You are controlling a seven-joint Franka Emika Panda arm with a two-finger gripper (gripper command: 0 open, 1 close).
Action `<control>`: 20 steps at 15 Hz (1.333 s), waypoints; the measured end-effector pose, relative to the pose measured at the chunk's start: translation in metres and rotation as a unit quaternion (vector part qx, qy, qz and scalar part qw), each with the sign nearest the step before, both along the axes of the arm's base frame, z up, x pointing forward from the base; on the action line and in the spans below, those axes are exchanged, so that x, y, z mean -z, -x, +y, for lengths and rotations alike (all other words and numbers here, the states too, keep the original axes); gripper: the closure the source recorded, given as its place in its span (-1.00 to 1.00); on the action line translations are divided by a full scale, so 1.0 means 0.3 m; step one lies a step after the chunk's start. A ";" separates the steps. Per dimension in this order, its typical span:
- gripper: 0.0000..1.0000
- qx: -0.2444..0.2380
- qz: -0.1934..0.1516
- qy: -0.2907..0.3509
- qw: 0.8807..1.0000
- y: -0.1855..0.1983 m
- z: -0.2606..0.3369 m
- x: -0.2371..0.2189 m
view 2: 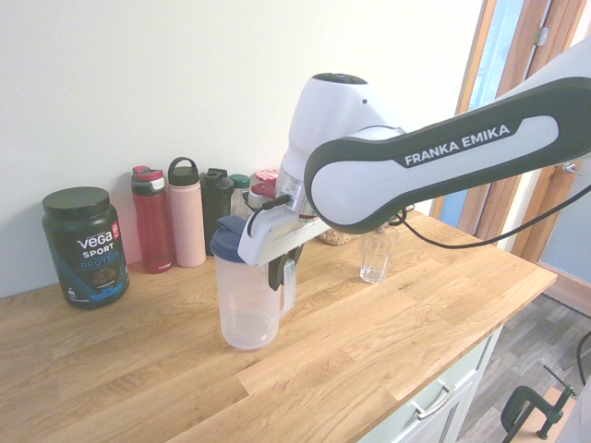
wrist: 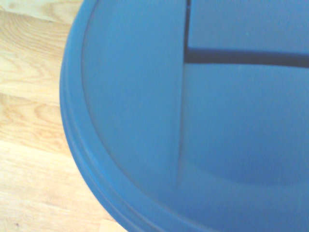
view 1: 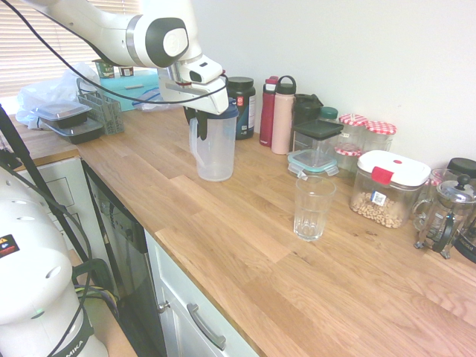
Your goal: Pour me some water
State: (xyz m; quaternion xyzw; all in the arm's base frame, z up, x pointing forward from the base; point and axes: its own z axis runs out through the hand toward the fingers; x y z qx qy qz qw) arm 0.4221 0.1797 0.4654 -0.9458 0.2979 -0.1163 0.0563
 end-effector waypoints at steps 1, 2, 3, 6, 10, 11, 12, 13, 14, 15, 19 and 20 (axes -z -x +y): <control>-1.00 0.000 0.000 0.000 1.000 0.000 0.000 0.000; -1.00 -0.001 -0.001 0.000 1.000 0.000 -0.001 -0.001; -1.00 0.000 -0.002 0.000 1.000 -0.002 -0.006 -0.001; -1.00 0.003 -0.001 0.002 1.000 -0.004 -0.022 -0.002; -1.00 -0.017 0.021 0.019 0.999 0.112 -0.002 -0.065; -1.00 -0.023 0.028 0.027 0.999 0.170 0.002 -0.084; -1.00 -0.026 0.037 0.033 0.998 0.231 0.000 -0.102; -1.00 -0.026 0.045 0.038 0.998 0.285 -0.005 -0.119; -1.00 -0.013 0.055 0.042 0.998 0.328 -0.023 -0.131; -1.00 0.012 0.062 0.043 0.997 0.360 -0.057 -0.140; -1.00 0.109 0.071 0.008 0.991 0.408 -0.281 -0.108; -1.00 0.129 0.073 0.001 0.989 0.426 -0.339 -0.086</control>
